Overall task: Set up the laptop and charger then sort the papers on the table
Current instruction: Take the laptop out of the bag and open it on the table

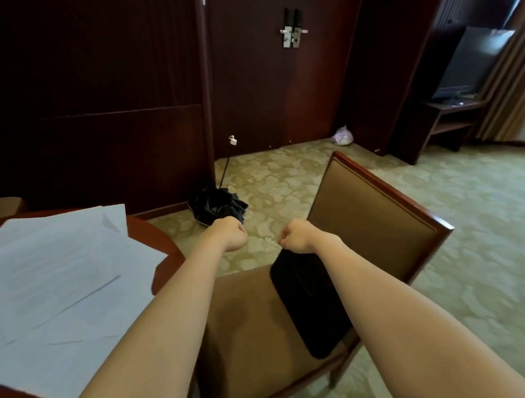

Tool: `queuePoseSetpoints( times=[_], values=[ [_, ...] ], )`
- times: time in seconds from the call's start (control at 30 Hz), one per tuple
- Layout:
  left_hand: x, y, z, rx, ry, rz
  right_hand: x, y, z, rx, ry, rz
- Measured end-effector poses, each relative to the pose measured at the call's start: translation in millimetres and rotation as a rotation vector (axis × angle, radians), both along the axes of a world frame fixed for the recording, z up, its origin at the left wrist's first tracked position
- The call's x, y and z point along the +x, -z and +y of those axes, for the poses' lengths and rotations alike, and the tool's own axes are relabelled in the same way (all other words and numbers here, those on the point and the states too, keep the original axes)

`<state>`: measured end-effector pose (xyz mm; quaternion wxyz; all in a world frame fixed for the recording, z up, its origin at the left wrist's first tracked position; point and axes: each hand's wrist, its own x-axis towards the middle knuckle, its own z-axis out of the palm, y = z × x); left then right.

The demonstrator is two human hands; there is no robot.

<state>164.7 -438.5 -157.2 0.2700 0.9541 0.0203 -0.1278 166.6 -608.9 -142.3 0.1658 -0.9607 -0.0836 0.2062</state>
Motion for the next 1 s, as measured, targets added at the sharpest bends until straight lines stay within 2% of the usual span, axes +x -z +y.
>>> queuePoseSetpoints(
  times=[0.23, 0.5, 1.0],
  values=[
    [32, 27, -62, -0.031, 0.085, 0.066, 11, 40, -68, 0.031, 0.115, 0.072],
    [82, 67, -92, -0.087, 0.138, 0.127, 48, 79, -110, 0.024, 0.206, 0.144],
    [243, 104, -83, -0.105, 0.127, 0.277, 217, 132, -92, -0.023, 0.208, 0.200]
  ],
)
